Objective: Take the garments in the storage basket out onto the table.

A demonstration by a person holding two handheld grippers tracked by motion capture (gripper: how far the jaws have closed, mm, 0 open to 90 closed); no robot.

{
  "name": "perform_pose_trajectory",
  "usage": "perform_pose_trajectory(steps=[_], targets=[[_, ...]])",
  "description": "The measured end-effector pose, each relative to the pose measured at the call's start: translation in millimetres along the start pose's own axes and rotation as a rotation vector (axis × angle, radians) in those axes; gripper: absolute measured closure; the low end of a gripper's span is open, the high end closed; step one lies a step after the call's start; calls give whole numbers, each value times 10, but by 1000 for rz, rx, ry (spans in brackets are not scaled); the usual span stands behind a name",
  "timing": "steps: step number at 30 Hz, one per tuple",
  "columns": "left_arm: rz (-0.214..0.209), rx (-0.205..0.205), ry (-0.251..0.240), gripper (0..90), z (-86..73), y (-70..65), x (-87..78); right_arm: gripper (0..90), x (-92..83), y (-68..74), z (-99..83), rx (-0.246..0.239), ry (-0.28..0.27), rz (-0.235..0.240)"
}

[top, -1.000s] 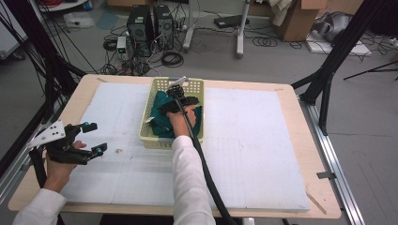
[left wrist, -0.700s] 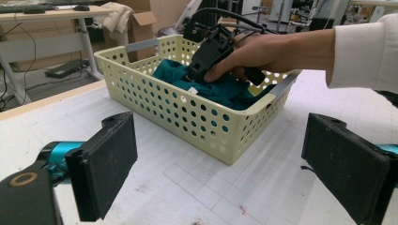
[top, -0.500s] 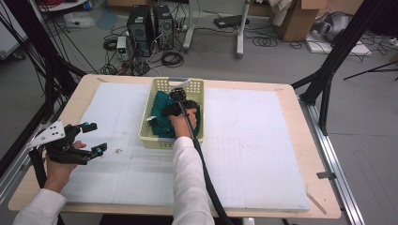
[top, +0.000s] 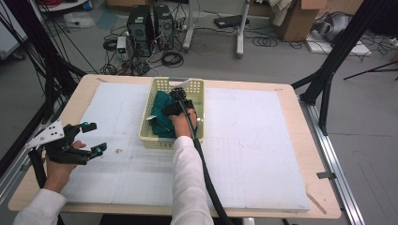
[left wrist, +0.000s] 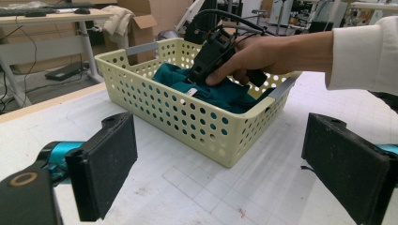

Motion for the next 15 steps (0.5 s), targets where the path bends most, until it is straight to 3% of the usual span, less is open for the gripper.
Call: perform_pose_trajectory(steps=[8, 15], targets=[[-5, -7, 1, 109, -3, 3, 5, 537, -27, 34, 6, -5, 15, 24], [-3, -11, 3, 109, -7, 9, 6, 592, -47, 60, 19, -27, 11, 18]])
Point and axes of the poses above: each handheld gripper's, and its own axes: x roughly forward along the jaws, z roughly out of its top, y roughly to its left, the point moved 5 cm from there along x, roughly forward along the jaws, and after that the axes turned 13 degrees about -y, right-handed, at the moved point
